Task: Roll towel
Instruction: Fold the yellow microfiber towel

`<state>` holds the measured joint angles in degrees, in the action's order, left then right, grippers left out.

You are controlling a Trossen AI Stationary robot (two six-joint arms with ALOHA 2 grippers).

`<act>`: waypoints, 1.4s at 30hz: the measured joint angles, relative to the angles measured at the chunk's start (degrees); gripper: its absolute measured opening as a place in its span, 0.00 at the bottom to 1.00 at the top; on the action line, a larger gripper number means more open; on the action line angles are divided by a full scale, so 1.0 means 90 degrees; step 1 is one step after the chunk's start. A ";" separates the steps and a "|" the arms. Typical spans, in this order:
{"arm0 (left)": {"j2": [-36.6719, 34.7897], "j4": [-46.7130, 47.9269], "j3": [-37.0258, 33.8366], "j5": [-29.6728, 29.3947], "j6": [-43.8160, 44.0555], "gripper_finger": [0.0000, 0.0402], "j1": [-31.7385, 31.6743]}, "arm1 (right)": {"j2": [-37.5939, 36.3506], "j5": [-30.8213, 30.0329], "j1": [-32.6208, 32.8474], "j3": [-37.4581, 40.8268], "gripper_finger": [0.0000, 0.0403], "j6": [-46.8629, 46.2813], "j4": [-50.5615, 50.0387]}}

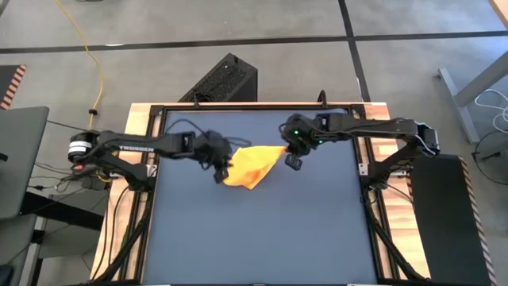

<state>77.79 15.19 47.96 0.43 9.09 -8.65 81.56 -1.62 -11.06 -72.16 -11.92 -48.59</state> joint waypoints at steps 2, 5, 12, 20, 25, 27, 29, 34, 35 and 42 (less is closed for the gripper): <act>0.0149 -0.0310 -0.0283 0.0182 -0.0518 0.30 0.0394 | 0.0087 -0.0015 -0.0026 0.0000 0.04 -0.0003 -0.0052; 0.0463 -0.0976 -0.0535 -0.0045 -0.1555 0.30 0.1074 | 0.0267 -0.0027 -0.0043 0.0002 0.04 -0.0003 0.0038; 0.1263 -0.2174 -0.0563 -0.0899 -0.2573 0.31 0.1671 | 0.0479 -0.0022 -0.0094 0.0009 0.04 -0.0023 0.0064; 0.2511 -0.2413 -0.0200 -0.1498 -0.1909 0.31 0.1557 | 0.0458 0.0012 -0.0094 0.0007 0.05 0.0050 0.0084; 0.2726 -0.2421 0.0131 -0.1586 -0.1736 0.31 0.1602 | 0.0458 0.0040 -0.0091 0.0007 0.05 0.0252 0.0006; 0.2726 -0.2472 0.0176 -0.1586 -0.1804 0.31 0.1610 | 0.0458 0.0043 -0.0091 0.0007 0.05 0.0319 -0.0108; 0.2689 -0.2432 0.0197 -0.1624 -0.1823 0.31 0.1610 | 0.0458 0.0043 -0.0091 0.0007 0.05 0.0368 -0.0142; 0.2636 -0.2486 0.0200 -0.1695 -0.1663 0.31 0.1598 | 0.0458 0.0043 -0.0094 0.0007 0.05 0.0383 -0.0178; 0.2634 -0.2490 0.0200 -0.1702 -0.1616 0.31 0.1598 | 0.0458 0.0041 -0.0094 0.0007 0.05 0.0383 -0.0177; 0.2689 -0.2455 0.0200 -0.1476 -0.1248 0.31 0.1502 | 0.0456 0.0041 -0.0074 0.0007 0.05 0.0380 -0.0188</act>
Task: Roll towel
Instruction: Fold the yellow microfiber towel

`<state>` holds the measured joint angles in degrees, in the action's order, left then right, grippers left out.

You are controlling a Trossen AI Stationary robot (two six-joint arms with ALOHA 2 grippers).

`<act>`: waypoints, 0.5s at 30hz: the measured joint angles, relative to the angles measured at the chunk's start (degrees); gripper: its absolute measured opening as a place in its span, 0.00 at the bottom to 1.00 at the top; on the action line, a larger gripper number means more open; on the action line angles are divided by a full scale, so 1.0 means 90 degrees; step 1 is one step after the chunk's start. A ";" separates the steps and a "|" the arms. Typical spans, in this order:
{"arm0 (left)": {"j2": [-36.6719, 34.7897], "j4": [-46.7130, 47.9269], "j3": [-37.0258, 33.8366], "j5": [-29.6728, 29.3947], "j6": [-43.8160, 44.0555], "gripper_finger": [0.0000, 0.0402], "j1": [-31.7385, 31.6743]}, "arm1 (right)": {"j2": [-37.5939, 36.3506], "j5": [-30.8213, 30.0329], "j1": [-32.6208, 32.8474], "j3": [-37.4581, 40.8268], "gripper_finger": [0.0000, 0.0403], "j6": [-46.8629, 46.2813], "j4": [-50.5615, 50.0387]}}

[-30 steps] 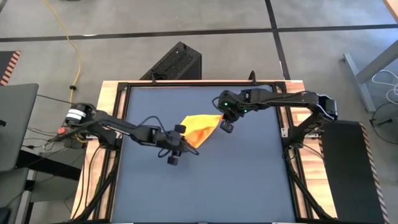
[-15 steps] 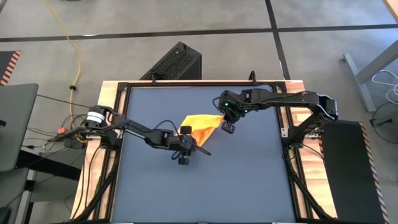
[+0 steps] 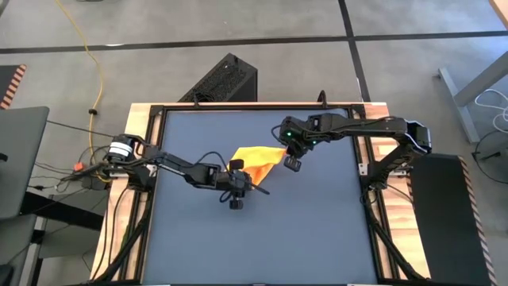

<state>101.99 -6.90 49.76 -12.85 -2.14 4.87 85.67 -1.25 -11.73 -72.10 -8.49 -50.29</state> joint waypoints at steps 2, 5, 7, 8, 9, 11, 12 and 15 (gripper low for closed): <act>0.0063 -0.0008 0.0002 0.0021 0.0075 0.31 -0.0037 | 0.0000 0.0000 0.0000 0.0000 0.05 0.0000 0.0005; 0.0200 -0.0139 0.0024 0.0015 0.0218 0.30 -0.0079 | 0.0000 0.0000 0.0006 0.0000 0.05 -0.0004 0.0021; 0.0204 -0.0100 0.0009 -0.0005 0.0313 0.29 -0.0076 | 0.0000 0.0001 0.0022 0.0000 0.05 -0.0008 0.0027; 0.0202 -0.0159 0.0010 -0.0012 0.0347 0.29 -0.0076 | 0.0000 0.0000 0.0035 0.0000 0.05 -0.0033 0.0036; 0.0202 -0.0173 0.0016 -0.0064 0.0387 0.28 -0.0075 | 0.0000 0.0000 0.0049 0.0000 0.05 -0.0037 0.0033; 0.0202 -0.0160 0.0015 -0.0103 0.0432 0.27 -0.0067 | 0.0000 0.0000 0.0051 0.0000 0.05 -0.0049 0.0054; 0.0202 -0.0166 0.0015 -0.0103 0.0438 0.26 -0.0067 | 0.0000 0.0001 0.0051 0.0000 0.05 -0.0049 0.0054; 0.0202 -0.0191 0.0015 -0.0055 0.0438 0.24 -0.0067 | 0.0000 -0.0002 0.0079 0.0000 0.05 -0.0051 0.0076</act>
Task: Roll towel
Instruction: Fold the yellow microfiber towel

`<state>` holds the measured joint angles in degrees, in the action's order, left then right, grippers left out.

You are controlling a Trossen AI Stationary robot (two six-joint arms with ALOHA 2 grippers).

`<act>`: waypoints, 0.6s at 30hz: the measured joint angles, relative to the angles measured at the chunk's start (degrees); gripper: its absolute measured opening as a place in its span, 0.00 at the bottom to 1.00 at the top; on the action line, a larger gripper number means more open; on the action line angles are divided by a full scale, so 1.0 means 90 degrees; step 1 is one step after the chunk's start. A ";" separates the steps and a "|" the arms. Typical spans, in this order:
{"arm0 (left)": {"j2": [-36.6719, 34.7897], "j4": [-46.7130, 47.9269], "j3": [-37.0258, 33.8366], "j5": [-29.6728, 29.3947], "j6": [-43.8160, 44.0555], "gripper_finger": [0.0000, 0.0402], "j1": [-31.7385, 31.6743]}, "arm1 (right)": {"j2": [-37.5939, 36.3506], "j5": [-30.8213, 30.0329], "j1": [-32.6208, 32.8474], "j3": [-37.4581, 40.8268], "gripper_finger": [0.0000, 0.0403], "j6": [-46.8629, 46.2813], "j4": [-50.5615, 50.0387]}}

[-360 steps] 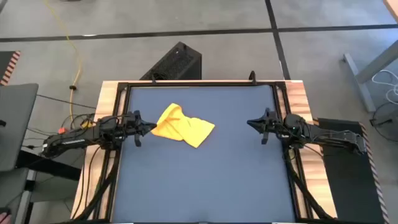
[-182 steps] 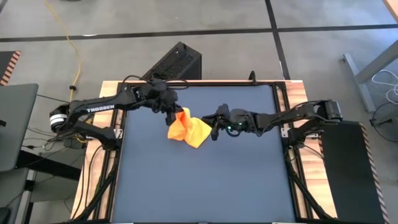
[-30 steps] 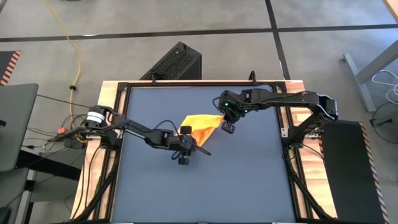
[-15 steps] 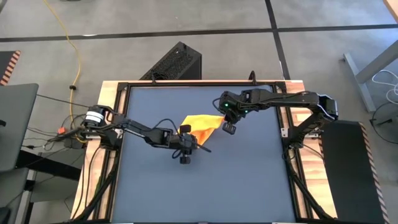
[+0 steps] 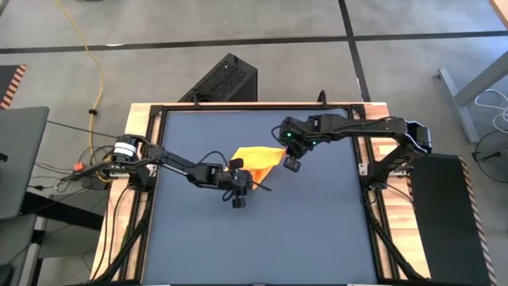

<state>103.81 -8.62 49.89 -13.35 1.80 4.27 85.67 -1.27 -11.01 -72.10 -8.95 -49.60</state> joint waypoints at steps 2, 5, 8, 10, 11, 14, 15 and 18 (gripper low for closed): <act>0.0000 0.0005 0.0000 0.0000 0.0000 0.23 -0.0005 | 0.0000 0.0002 0.0002 0.0000 0.05 -0.0002 0.0015; 0.0014 -0.0003 0.0000 0.0068 0.0055 0.21 -0.0014 | 0.0000 0.0002 0.0006 0.0000 0.05 -0.0002 0.0024; 0.0034 0.0036 0.0000 0.0310 0.0259 0.17 -0.0046 | 0.0000 0.0002 0.0004 0.0000 0.05 0.0000 0.0040; 0.0034 0.0057 0.0000 0.0368 0.0355 0.13 -0.0053 | 0.0000 0.0002 0.0005 0.0000 0.05 0.0002 0.0039; 0.0034 0.0093 0.0000 0.0379 0.0357 0.10 -0.0056 | 0.0000 0.0002 0.0006 0.0000 0.05 0.0002 0.0041; 0.0034 0.0160 0.0000 0.0387 0.0385 0.02 -0.0056 | 0.0000 0.0002 0.0006 0.0000 0.05 0.0036 0.0039; 0.0034 0.0162 0.0000 0.0387 0.0389 0.01 -0.0056 | 0.0000 0.0002 0.0006 0.0000 0.05 0.0049 0.0038; -0.0124 0.0374 -0.0007 0.0368 0.0385 0.00 -0.0056 | 0.0000 0.0002 -0.0040 0.0000 0.05 0.0120 0.0000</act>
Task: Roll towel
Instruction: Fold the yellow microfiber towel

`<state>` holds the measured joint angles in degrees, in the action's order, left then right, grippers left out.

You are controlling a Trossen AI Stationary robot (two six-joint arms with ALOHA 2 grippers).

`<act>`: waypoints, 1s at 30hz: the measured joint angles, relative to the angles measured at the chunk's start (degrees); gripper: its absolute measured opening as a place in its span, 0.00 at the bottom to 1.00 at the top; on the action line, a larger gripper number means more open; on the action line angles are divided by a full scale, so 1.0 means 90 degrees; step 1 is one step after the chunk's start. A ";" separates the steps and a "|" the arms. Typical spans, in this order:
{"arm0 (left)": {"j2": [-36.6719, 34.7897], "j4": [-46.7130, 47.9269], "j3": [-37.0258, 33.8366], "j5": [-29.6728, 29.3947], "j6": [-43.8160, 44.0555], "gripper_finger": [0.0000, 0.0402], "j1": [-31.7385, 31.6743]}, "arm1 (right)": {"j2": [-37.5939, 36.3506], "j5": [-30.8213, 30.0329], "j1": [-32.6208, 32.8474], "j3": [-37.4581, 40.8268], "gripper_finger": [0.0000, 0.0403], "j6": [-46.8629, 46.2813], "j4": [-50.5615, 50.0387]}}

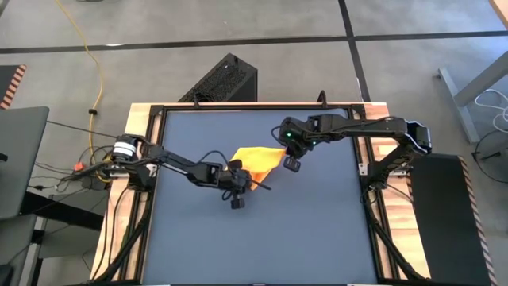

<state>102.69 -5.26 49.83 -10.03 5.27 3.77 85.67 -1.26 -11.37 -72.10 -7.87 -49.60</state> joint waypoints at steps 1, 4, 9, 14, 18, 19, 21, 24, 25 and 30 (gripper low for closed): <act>-0.0121 0.0112 0.0000 -0.0080 -0.0002 0.00 0.0000 | -0.0002 -0.0002 -0.0006 0.0000 0.05 0.0059 -0.0046; -0.0636 0.0575 -0.0001 -0.0479 -0.0107 0.00 -0.0002 | -0.0027 -0.0037 -0.0062 0.0000 0.05 0.0125 -0.0246; -0.2013 0.0783 -0.0001 -0.0997 -0.0321 0.00 -0.0184 | -0.0115 -0.0036 -0.0222 -0.0064 0.05 0.0223 -0.0366; -0.3643 0.0705 -0.0001 -0.1425 -0.0541 0.00 -0.0457 | -0.0214 0.0128 -0.0269 -0.0720 0.05 0.0506 -0.0454; -0.4898 0.0270 -0.0001 -0.1539 -0.0732 0.00 -0.0728 | -0.0231 0.0180 -0.0293 -0.1830 0.05 0.0988 -0.0640; -0.5164 0.0125 0.0002 -0.1567 -0.0760 0.00 -0.0808 | -0.0231 0.0179 -0.0335 -0.2153 0.04 0.1087 -0.0704; -0.5622 -0.0004 0.0002 -0.1692 -0.0875 0.00 -0.0953 | -0.0231 0.0177 -0.0372 -0.2779 0.04 0.1198 -0.0558; -0.6058 -0.0183 0.0004 -0.1888 -0.0998 0.00 -0.1039 | -0.0231 0.0166 -0.0387 -0.3569 0.04 0.1259 -0.0405; -0.6135 -0.0268 0.0004 -0.1885 -0.1037 0.00 -0.1035 | -0.0231 0.0163 -0.0385 -0.3791 0.04 0.1263 -0.0338; -0.6246 -0.0932 0.0004 -0.1087 -0.1069 0.00 -0.0917 | -0.0235 0.0375 -0.0233 -0.4451 0.04 0.1217 -0.0260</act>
<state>46.47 -13.65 49.87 -19.82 -4.36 -4.48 83.56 2.12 -13.46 -112.15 3.09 -51.94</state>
